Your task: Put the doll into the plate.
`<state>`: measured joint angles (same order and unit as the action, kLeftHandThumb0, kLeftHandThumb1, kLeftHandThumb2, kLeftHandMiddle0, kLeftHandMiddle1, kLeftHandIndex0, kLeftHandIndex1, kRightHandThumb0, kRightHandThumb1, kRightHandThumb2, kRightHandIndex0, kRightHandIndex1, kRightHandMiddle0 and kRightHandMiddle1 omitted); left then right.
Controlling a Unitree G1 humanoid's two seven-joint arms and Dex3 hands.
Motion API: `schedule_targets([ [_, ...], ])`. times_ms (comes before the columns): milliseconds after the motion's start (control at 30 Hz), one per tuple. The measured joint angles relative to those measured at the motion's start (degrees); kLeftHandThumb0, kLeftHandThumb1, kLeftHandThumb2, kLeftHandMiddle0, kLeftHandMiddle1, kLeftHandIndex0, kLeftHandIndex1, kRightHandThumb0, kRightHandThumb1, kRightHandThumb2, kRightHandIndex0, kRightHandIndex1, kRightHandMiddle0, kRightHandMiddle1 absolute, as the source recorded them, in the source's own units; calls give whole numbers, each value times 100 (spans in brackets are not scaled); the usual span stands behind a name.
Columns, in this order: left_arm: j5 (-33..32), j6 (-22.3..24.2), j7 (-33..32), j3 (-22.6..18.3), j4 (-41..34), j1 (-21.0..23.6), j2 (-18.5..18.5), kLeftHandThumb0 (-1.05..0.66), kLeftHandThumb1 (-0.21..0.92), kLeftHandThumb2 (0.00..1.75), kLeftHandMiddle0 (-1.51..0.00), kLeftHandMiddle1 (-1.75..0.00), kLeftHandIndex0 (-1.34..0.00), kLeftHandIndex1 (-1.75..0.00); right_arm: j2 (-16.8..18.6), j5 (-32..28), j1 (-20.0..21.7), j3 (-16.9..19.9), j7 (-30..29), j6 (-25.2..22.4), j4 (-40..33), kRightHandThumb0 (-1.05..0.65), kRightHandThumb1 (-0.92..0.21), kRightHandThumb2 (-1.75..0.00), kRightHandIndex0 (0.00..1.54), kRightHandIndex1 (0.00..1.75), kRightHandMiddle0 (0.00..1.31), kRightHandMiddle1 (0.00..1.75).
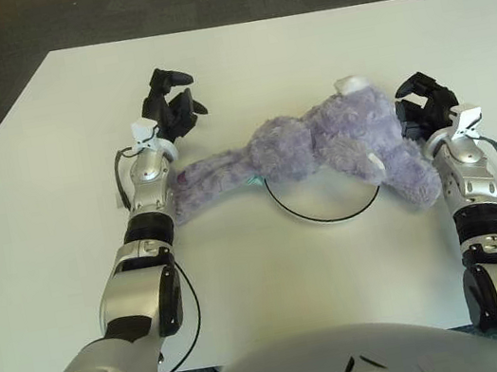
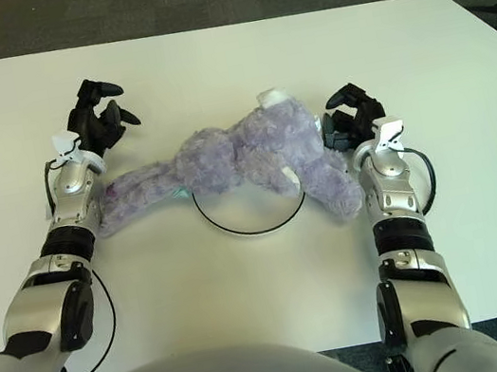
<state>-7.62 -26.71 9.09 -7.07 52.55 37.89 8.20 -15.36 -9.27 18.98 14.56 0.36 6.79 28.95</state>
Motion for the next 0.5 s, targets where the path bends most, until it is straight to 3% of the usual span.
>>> schedule_targets([
  [500,-90,396,139,-179,663,204,-118,-40,60,96,-105,-175,-40,-175,64,1,29,187,-342,500,274,0,-2,-163,87,167,59,175],
])
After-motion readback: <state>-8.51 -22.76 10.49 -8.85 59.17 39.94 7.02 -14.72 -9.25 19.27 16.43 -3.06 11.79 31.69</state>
